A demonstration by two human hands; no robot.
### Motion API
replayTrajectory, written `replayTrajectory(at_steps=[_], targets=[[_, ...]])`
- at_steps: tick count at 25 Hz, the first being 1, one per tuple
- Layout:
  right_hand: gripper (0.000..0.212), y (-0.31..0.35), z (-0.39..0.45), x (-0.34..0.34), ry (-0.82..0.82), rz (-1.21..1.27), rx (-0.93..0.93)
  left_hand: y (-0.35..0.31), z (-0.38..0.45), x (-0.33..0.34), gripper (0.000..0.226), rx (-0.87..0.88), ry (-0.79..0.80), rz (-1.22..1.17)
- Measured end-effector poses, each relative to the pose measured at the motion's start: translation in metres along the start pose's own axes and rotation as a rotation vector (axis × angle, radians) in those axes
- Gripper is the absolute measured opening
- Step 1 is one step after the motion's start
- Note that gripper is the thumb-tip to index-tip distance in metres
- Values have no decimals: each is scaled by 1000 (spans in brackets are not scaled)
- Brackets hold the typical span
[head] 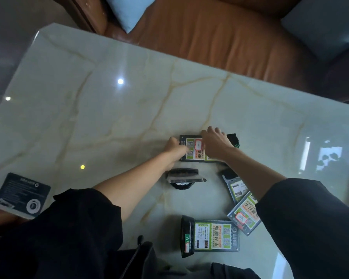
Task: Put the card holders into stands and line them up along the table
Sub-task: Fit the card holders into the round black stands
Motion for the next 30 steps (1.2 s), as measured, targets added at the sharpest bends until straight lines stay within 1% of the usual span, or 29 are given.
replayTrajectory(at_steps=[2, 5, 7, 10, 12, 15, 17, 21, 23, 27, 30], targets=[[32, -13, -1, -10, -84, 223, 36, -2, 2, -5, 40, 46, -18, -58], [24, -28, -7, -31, -197, 397, 70, -27, -10, -20, 31, 250, -124, -91], [20, -34, -16, -47, -292, 465, 116, -54, -24, -30, 29, 375, -179, -112], [16, -46, -33, -54, -418, 568, 243, -90, -55, -29, 23, 567, -165, -94], [13, -49, -46, -53, -450, 631, 304, -104, -72, -24, 20, 644, -162, -36], [20, -45, -66, -52, -441, 616, 323, -110, -93, -14, 17, 743, -190, 96], [21, -44, -79, -50, -453, 604, 335, -106, -101, -7, 17, 763, -149, 131], [26, -42, -103, -36, -474, 650, 360, -91, -111, 12, 22, 763, -5, 184], [33, -39, -112, -31, -433, 654, 360, -86, -114, 17, 22, 749, 15, 203], [51, -35, -138, -20, -357, 670, 354, -74, -127, 30, 21, 769, 64, 317], [56, -42, -167, -6, -384, 741, 368, -64, -133, 35, 23, 755, 48, 405]])
Point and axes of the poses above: each hand's wrist, its own z-axis towards the middle knuckle, its own x-axis out of the palm, y = z × x, the point moved 6 cm from there along z, towards the middle knuckle, and after that the axes turned 11 degrees about -x, right-handed, at the moved point
